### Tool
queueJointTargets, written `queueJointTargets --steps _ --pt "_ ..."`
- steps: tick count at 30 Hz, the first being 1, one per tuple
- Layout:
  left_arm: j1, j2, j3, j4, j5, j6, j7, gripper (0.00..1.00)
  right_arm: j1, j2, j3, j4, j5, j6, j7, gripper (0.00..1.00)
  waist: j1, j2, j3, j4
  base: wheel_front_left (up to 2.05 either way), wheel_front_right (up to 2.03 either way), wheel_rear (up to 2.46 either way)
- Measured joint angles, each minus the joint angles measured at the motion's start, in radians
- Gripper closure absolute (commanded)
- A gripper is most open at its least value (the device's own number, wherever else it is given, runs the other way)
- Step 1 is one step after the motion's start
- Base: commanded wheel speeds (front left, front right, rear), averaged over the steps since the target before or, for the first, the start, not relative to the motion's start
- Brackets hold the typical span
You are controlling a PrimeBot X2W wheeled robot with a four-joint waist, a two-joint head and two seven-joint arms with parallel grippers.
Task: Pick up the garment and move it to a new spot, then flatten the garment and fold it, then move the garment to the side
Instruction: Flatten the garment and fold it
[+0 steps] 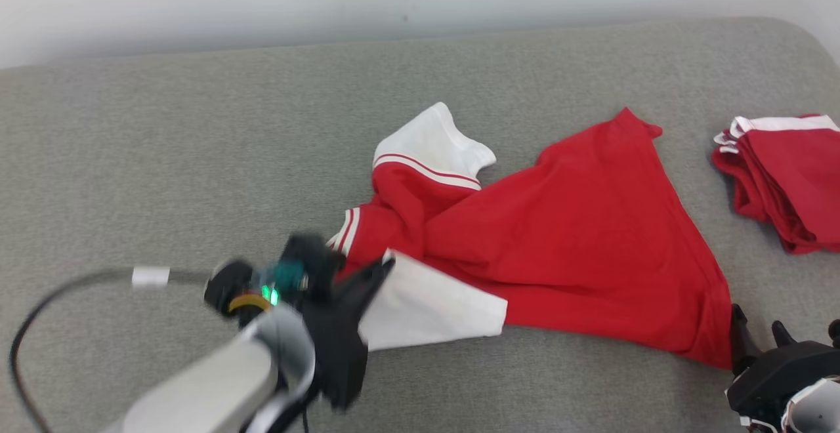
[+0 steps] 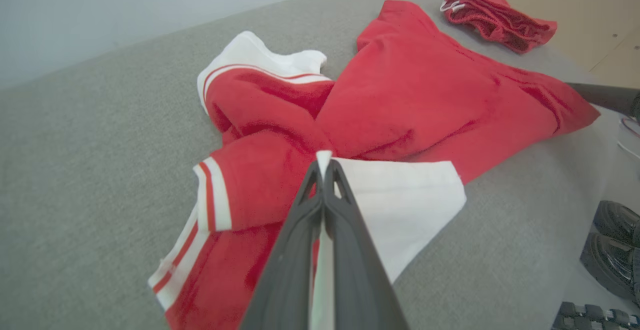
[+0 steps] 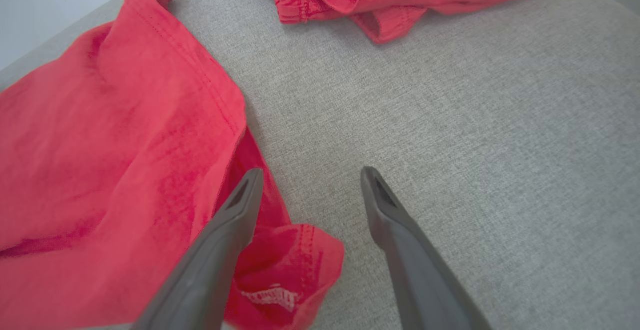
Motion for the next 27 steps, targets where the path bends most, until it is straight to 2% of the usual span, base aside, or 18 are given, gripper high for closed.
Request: queueJointTargets --steps 6,10,11,13,14,22,27 --pt "0.179 0.105 -0.034 -0.253 0.011 0.112 -0.028 1.0 0.025 0.0 -0.032 -0.028 -0.008 0.0 0.017 0.0 0.0 0.0 -0.015 0.033 0.0 0.0 0.0" --pt "0.28 0.134 -0.056 -0.341 -0.006 0.173 -0.026 1.0 0.027 0.0 -0.032 -0.04 -0.01 0.0 0.027 0.0 -0.0001 0.0 -0.022 0.055 0.0 0.0 0.0" --pt "0.299 0.14 -0.059 -0.346 -0.013 0.188 -0.022 0.94 0.027 0.0 -0.03 -0.043 -0.01 0.0 0.028 0.0 -0.0001 0.0 -0.023 0.06 0.0 0.0 0.0" --pt "0.328 0.162 -0.064 -0.343 -0.021 0.224 -0.002 0.67 0.026 0.0 -0.027 -0.048 -0.01 0.0 0.031 0.0 0.0 0.0 -0.025 0.069 0.0 0.0 0.0" --pt "0.345 0.168 -0.068 -0.341 -0.038 0.233 0.012 0.0 0.026 0.0 -0.027 -0.049 -0.01 0.0 0.035 0.0 -0.0001 0.0 -0.026 0.072 0.0 0.0 0.0" --pt "0.442 0.169 -0.044 -0.32 -0.118 0.304 -0.002 0.0 0.03 0.0 -0.032 -0.05 0.002 0.0 0.029 0.0 0.0 0.0 -0.036 0.084 0.0 0.0 0.0" --pt "0.477 0.195 0.038 -0.3 -0.144 0.355 -0.088 0.0 0.057 0.0 -0.066 -0.064 -0.008 0.0 0.026 0.0 0.0 0.0 -0.043 0.072 0.0 0.0 0.0"
